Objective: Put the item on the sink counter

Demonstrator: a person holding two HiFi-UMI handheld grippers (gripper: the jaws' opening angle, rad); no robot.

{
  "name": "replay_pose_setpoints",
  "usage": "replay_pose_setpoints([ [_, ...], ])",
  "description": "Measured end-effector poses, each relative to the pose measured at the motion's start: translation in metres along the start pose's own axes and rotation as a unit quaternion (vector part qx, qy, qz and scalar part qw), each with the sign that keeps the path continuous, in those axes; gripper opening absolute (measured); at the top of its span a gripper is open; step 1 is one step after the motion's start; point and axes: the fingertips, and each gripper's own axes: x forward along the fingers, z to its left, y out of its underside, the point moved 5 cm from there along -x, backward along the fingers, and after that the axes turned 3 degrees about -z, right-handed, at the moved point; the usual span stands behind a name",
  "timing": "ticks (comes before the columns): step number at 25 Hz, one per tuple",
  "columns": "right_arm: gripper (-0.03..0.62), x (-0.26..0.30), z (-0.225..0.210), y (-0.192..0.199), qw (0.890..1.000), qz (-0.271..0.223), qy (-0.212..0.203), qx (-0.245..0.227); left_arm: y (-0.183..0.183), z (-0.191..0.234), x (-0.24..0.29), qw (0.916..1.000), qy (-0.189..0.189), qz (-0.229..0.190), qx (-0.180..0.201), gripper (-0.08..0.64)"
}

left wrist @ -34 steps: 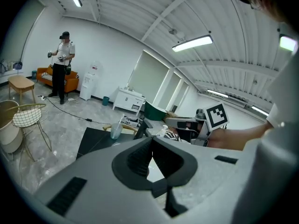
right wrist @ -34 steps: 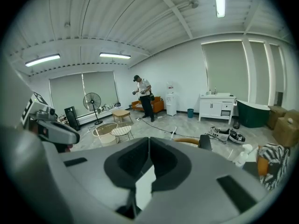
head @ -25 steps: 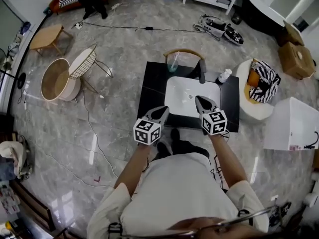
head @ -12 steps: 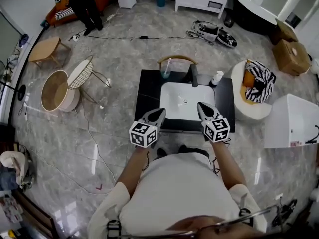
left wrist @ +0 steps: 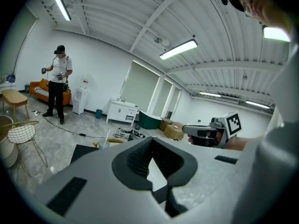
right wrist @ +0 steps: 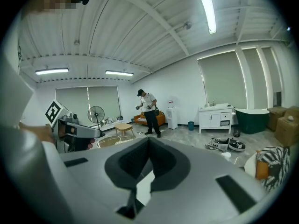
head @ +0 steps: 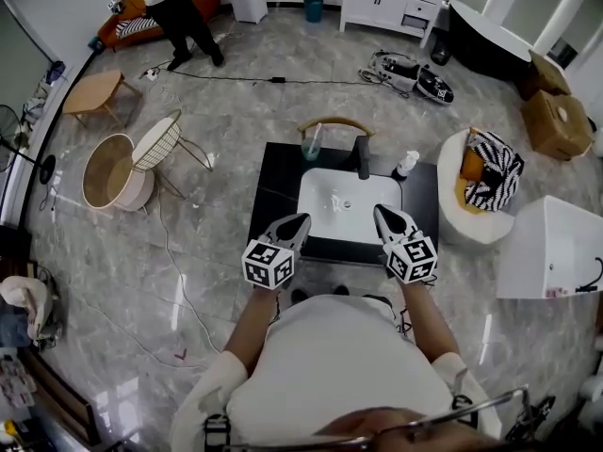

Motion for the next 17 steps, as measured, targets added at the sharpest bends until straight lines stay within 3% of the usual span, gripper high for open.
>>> replay_pose_setpoints([
  [17, 0.005, -0.006, -0.012, 0.004, 1.000, 0.003, -0.019, -0.003, 0.003, -0.010, 0.005, 0.9996, -0.027, -0.010, -0.002, 0.005],
])
